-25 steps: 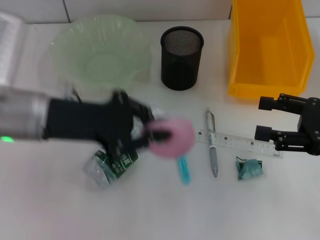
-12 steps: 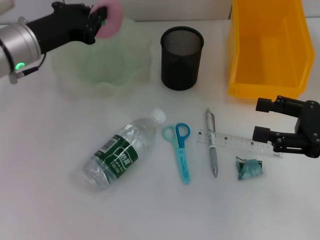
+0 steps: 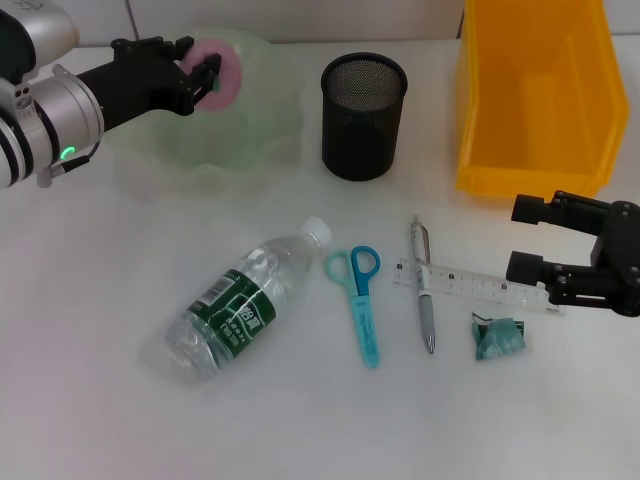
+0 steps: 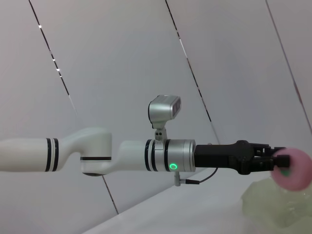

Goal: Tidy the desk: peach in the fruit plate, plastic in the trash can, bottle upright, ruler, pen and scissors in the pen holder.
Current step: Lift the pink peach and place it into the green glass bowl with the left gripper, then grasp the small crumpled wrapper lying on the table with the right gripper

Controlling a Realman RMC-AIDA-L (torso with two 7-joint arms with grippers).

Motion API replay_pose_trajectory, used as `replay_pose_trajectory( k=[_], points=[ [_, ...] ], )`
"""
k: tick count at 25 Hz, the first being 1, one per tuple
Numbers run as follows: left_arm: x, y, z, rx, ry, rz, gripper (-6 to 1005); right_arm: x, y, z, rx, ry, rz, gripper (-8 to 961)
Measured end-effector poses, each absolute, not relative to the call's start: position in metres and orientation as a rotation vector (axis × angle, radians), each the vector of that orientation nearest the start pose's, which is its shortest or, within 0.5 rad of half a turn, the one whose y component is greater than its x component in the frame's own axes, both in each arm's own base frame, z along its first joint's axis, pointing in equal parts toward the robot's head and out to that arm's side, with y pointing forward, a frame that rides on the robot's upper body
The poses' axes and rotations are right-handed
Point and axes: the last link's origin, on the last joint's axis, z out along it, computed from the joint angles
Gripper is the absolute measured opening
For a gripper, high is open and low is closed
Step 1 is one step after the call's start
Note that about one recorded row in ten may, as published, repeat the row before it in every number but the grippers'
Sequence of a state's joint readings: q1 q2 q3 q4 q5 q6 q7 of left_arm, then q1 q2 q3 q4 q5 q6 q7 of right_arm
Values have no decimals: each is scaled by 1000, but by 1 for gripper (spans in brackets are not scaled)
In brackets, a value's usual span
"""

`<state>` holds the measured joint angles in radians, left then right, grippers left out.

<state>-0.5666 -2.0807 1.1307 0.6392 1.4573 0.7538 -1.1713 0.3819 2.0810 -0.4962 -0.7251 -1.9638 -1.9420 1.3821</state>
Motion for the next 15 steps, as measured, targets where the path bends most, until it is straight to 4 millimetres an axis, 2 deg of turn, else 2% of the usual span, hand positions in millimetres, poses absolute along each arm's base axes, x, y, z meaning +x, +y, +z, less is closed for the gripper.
replay_pose_trajectory(
  k=[4,7,10,11,12,13,14,15],
  points=[
    [-249,418,-9,-2231,-470,-466,329,278,263,39,-2692,665,1076,828],
    [-247,414,-4,-2222,-487,-548,399,278,263,39,-2687,672,1081,828],
    [-246,411,0,-2213,-493,-594,540,278,264,40,-2682,667,1087,828],
    [-244,407,5,-2206,-493,-652,587,277,265,43,-2680,669,1088,828],
    [-240,393,12,-2226,-466,-764,634,275,268,51,-2678,679,1069,828],
    [-240,393,12,-2226,-466,-764,673,275,268,51,-2678,679,1069,828],
    [-236,384,15,-2253,-435,-825,712,271,274,62,-2679,701,1024,828],
    [-233,377,16,-2276,-410,-870,751,271,274,62,-2679,701,1024,828]
  ],
)
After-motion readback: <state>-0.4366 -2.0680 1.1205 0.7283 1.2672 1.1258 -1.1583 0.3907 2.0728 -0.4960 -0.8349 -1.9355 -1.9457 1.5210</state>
